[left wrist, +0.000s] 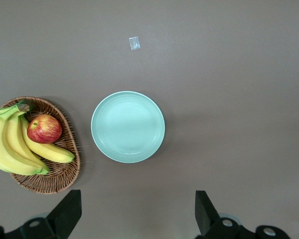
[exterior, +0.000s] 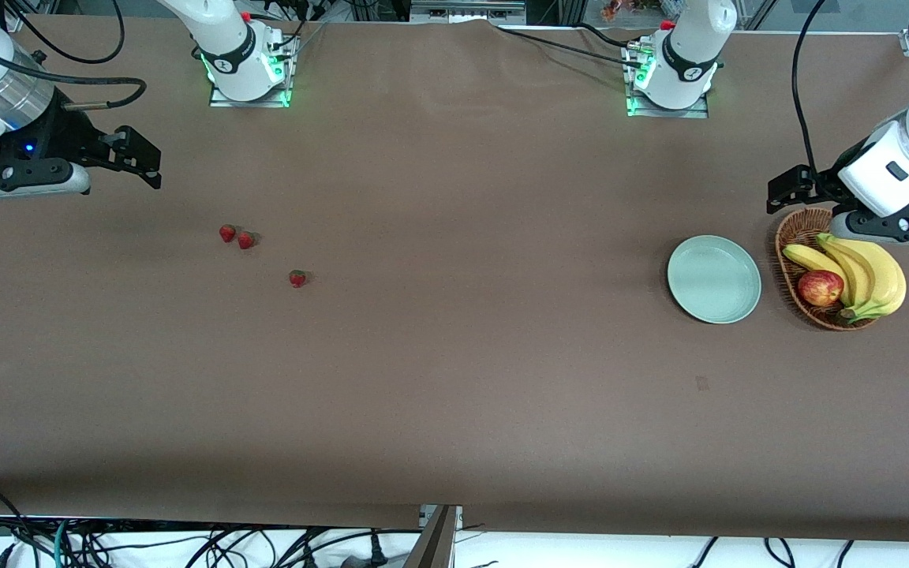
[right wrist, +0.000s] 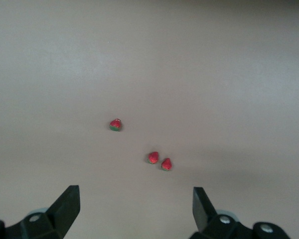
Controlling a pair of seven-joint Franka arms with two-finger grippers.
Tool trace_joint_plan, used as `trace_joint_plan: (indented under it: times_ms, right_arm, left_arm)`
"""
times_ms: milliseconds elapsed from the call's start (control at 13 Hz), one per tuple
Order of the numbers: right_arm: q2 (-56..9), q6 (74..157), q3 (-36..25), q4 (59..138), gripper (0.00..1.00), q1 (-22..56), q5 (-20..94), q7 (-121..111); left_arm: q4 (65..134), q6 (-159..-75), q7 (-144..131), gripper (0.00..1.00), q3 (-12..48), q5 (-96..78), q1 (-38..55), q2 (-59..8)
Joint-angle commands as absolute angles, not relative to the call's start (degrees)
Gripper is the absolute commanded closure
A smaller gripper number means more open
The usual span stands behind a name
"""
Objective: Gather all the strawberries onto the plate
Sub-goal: 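Reach the right gripper down toward the cluster of strawberries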
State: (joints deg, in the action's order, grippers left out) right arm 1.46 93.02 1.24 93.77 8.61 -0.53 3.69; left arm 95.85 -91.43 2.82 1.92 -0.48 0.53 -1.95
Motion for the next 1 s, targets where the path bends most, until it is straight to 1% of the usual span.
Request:
trace_joint_plan:
  times_ms: [0,538,769,923]
  right_arm:
    - [1.8,94.4,1.2,93.9,0.00,8.6,0.2,4.0]
    - [0.6,95.6,0.7,92.6,0.00,7.8,-0.4,3.6]
    - [0.9,94.7,-0.1,92.6,0.00,7.5,0.0,3.3]
    - [-0.9,94.7,0.0,92.9,0.00,7.6,0.0,3.1]
  left_arm:
    - [96.1,-91.3,3.5,0.00,1.8,0.4,0.6,-1.1]
    - [96.0,-91.7,3.9,0.00,1.8,0.2,0.6,-1.2]
    - [95.9,-91.7,3.9,0.00,1.9,0.2,0.6,-1.2]
    - [95.8,-91.7,4.0,0.00,1.9,0.2,0.7,-1.2]
